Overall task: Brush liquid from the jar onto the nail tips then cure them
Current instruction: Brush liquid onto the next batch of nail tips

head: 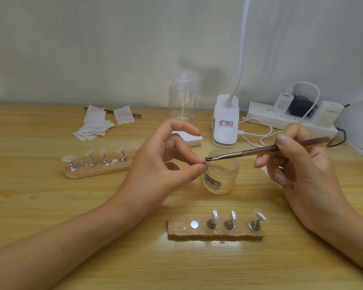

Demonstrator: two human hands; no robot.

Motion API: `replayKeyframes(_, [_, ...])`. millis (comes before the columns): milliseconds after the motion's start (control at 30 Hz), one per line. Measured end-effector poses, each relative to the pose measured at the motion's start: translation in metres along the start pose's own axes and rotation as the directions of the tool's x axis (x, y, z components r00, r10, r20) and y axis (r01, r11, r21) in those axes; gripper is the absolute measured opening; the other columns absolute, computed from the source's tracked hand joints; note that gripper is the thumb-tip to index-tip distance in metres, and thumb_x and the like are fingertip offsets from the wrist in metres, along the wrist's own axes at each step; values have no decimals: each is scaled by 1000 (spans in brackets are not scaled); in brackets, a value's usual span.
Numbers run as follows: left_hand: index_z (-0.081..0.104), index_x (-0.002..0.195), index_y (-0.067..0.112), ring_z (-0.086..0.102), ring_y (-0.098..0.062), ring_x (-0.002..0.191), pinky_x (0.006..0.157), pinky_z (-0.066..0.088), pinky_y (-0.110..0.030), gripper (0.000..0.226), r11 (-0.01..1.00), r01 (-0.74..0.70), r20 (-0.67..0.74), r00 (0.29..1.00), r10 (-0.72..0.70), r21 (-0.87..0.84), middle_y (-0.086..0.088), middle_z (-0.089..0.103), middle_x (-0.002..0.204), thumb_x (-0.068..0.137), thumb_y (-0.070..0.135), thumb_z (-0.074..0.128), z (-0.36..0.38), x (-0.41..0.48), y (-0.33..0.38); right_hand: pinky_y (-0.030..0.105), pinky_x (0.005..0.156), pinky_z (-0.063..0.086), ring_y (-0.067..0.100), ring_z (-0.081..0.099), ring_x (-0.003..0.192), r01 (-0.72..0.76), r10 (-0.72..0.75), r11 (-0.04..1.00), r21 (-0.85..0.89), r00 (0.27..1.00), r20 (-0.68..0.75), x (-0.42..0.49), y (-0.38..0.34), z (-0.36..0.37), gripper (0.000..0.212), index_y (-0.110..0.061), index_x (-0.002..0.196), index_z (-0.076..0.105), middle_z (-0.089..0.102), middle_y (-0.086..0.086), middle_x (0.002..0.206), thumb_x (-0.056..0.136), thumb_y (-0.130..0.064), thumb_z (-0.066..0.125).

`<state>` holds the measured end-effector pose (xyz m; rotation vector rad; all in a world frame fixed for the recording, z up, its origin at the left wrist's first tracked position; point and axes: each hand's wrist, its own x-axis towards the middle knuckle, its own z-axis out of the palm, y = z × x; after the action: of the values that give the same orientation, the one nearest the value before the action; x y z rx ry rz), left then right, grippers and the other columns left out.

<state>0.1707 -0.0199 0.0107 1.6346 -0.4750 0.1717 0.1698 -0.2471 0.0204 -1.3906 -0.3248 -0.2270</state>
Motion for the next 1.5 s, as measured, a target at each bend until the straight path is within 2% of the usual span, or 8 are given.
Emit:
replayKeyframes(200, [60, 109, 29, 69, -7, 75, 59, 49, -18, 44, 1000, 12, 7, 1000, -12, -21, 6, 66, 70, 80, 2, 80, 0, 0, 0, 15, 39, 29, 10, 36, 40, -8, 6, 1000, -27, 996, -89, 1, 3, -2, 27, -21, 71, 46, 64, 8, 60, 92, -28, 61])
replayKeyframes(300, [60, 109, 26, 68, -7, 74, 58, 48, -18, 43, 999, 20, 15, 1000, -20, -27, 6, 64, 69, 81, -1, 79, 0, 0, -1, 14, 39, 31, 9, 38, 40, 34, -34, 999, 2, 999, -39, 0, 2, -1, 23, -21, 71, 46, 66, 7, 62, 92, -26, 55])
replayKeyframes(400, [61, 108, 24, 68, -7, 74, 58, 49, -19, 41, 999, 27, 19, 999, -26, -26, 6, 64, 69, 81, -1, 79, 0, 0, -1, 14, 40, 32, 10, 39, 40, 57, -57, 998, -22, 998, 21, -1, 2, 0, 25, -20, 73, 46, 69, 11, 67, 88, -35, 60])
replayKeyframes(600, [62, 106, 23, 64, -4, 70, 60, 49, -18, 38, 999, 39, 16, 999, -39, -27, 8, 60, 68, 82, -3, 77, 1, 0, -2, 15, 40, 32, 12, 37, 40, 79, -83, 995, -67, 995, -56, 0, 4, -3, 23, -24, 71, 49, 67, 10, 63, 92, -26, 58])
replayKeyframes(767, [61, 108, 22, 63, -3, 68, 58, 46, -16, 39, 998, 55, 33, 998, -53, -43, 10, 60, 67, 83, -4, 75, 1, 1, -2, 15, 42, 33, 12, 41, 41, 116, -113, 990, -86, 993, 37, -3, 1, 1, 26, -24, 76, 49, 72, 9, 72, 92, -39, 62])
replayKeyframes(1067, [61, 108, 24, 62, -2, 65, 58, 46, -14, 39, 995, 75, 40, 997, -72, -60, 9, 59, 68, 83, -3, 75, 0, 1, -3, 16, 43, 33, 18, 39, 44, 134, -139, 982, -130, 990, -33, -3, 3, -2, 22, -21, 75, 46, 69, 11, 66, 93, -28, 57])
replayKeyframes(1200, [61, 109, 23, 62, -2, 65, 58, 45, -13, 39, 995, 71, 41, 997, -68, -68, 9, 59, 68, 83, -2, 75, -1, 1, -4, 15, 43, 36, 15, 42, 43, 170, -166, 980, -107, 985, 46, -4, 2, 0, 26, -25, 76, 50, 71, 9, 69, 91, -42, 64])
replayKeyframes(1500, [61, 110, 25, 63, -5, 68, 65, 51, -18, 41, 994, 57, 53, 997, -53, -94, 11, 59, 68, 78, 7, 79, -1, 1, -4, 14, 44, 35, 15, 41, 40, 212, -208, 966, -149, 977, 40, -5, 3, -1, 19, -20, 77, 49, 70, 11, 66, 91, -29, 58])
